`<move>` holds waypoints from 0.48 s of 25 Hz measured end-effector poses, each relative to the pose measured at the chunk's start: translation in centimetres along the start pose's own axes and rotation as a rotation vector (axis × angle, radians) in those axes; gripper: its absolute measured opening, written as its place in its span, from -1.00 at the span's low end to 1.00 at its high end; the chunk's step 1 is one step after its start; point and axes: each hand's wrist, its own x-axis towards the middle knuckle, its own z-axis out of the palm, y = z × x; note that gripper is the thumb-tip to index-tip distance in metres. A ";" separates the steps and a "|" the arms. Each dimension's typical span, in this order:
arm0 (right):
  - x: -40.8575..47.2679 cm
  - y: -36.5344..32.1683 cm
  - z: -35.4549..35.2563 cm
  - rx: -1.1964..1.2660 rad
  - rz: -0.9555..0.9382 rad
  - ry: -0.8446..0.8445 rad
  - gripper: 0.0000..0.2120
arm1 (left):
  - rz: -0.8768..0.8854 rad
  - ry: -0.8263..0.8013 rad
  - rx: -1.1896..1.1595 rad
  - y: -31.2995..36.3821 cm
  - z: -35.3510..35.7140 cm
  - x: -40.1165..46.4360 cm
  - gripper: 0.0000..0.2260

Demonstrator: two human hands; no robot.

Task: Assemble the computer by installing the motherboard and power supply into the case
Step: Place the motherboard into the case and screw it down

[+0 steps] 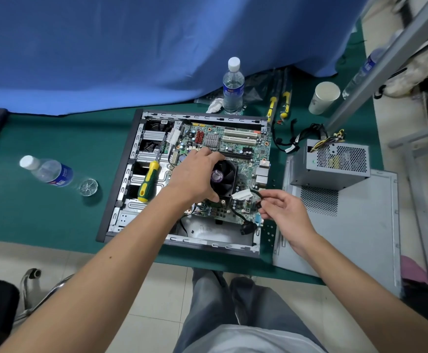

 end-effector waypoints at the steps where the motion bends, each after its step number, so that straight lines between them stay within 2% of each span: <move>1: -0.1 -0.1 0.0 -0.037 -0.014 -0.007 -0.77 | 0.000 -0.001 0.001 0.0 0.0 0.0 -0.07; 7: -0.5 -0.6 0.1 -0.321 -0.112 -0.063 -0.76 | -0.006 -0.001 0.001 0.2 -0.3 0.0 -0.07; 10: -0.9 -0.7 0.1 -0.485 -0.242 -0.020 -0.77 | -0.006 0.004 -0.004 0.3 -0.3 -0.1 -0.07; 12: -0.9 -0.6 -0.1 -0.502 -0.265 0.003 -0.77 | -0.004 0.008 -0.006 0.3 -0.3 -0.1 -0.07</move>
